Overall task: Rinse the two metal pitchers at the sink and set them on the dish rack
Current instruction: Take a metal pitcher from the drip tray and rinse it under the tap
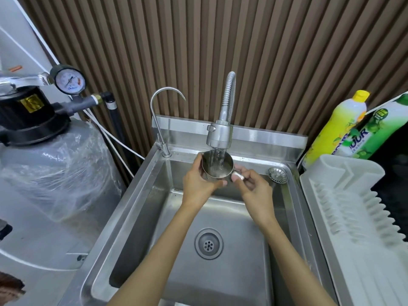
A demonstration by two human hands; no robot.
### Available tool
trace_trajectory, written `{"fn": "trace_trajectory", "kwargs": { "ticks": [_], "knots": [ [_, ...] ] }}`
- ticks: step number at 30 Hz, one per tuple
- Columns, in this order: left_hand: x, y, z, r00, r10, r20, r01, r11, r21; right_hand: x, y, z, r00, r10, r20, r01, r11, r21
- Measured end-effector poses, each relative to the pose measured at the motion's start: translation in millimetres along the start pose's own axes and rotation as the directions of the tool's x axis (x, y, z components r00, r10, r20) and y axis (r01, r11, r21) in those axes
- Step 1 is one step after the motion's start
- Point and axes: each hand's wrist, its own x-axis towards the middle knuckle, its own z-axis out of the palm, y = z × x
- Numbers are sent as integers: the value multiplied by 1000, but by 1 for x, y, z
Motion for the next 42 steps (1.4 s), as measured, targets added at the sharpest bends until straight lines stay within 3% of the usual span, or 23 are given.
{"fn": "trace_trajectory", "kwargs": {
  "ticks": [4,7,9,11,13,15,17,19,21,23,26,28,30,31,33,35,37,39,42],
  "knots": [
    [-18,7,-3,987,104,-126,-61,950,307,-3,22,6,955,234,185,-286,895,342],
    [-26,-6,-5,991,14,-134,72,784,617,-3,21,0,909,347,229,-402,874,271],
    [-26,-16,-6,992,-67,-105,114,834,540,1,12,-3,928,353,124,-360,932,42],
    [-28,-22,-3,981,-191,-35,193,938,289,5,-2,-4,979,204,10,-192,935,-299],
    [-24,-24,2,970,-241,28,239,968,78,3,-11,-1,998,55,-12,-55,924,-378],
    [-16,-27,7,978,-210,10,210,976,-62,1,-9,2,1000,2,-10,-4,980,-201],
    [-9,-21,6,994,-101,-38,98,993,-63,-1,0,3,997,73,37,-76,991,108],
    [-9,-11,2,996,17,-87,-11,998,67,-1,14,7,962,202,182,-264,850,456],
    [-15,-4,1,983,106,-147,-66,965,254,-1,25,11,906,305,294,-423,700,576],
    [-24,-5,2,974,62,-219,32,916,400,-2,26,12,878,369,306,-479,713,512],
    [-29,-20,3,969,-114,-220,185,924,334,4,14,6,890,422,171,-454,853,259],
    [-27,-28,3,971,-210,-115,219,973,72,9,2,0,953,302,27,-299,952,-71],
    [-25,-29,6,956,-284,73,293,929,-228,9,-10,0,996,87,-7,-81,892,-445],
    [-22,-28,6,954,-268,133,297,904,-308,7,-13,0,1000,-4,-2,2,861,-509],
    [-13,-24,6,969,-198,145,239,897,-371,5,-10,2,998,-57,2,54,920,-389],
    [-2,-19,4,992,-114,54,125,944,-306,3,0,3,1000,15,13,-13,988,-152],
    [0,-10,-2,999,2,-40,-6,996,-92,-1,9,7,985,147,86,-151,988,42],
    [-4,-7,-6,994,98,-52,-90,987,132,-5,17,11,945,270,186,-312,913,262],
    [-16,-5,-10,995,56,-87,-23,938,346,-6,16,7,926,311,216,-367,878,309]
  ]
}}
